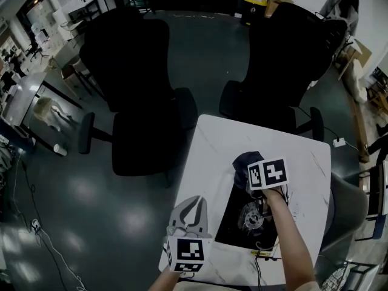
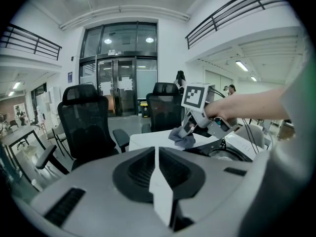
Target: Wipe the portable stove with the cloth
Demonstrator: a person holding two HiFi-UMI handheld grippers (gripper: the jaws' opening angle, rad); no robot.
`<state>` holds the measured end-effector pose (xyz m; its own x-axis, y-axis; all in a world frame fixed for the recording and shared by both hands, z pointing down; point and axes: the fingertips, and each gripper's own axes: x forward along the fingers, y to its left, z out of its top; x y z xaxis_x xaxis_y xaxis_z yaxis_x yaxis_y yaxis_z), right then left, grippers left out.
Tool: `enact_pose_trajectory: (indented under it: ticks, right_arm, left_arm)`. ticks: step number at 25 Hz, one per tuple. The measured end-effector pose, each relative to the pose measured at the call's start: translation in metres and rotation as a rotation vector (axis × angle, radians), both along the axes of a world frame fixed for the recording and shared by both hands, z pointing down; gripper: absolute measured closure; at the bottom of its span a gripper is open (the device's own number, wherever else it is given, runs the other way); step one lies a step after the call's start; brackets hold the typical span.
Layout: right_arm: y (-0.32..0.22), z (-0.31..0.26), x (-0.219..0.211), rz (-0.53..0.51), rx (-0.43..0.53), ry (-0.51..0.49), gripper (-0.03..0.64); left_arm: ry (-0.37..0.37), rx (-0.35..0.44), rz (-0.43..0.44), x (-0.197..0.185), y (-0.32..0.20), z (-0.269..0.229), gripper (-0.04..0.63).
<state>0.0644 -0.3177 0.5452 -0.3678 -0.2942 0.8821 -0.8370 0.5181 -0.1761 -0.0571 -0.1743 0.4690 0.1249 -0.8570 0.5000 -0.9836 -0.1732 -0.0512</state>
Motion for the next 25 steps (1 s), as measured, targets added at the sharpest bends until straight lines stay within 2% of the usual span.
enact_pose_trajectory:
  ticks: [25]
  right_arm:
    - [0.005,0.006,0.12,0.084,-0.026,0.078,0.525]
  left_arm:
    - [-0.015,0.01,0.088,0.069,-0.011,-0.007,0.565]
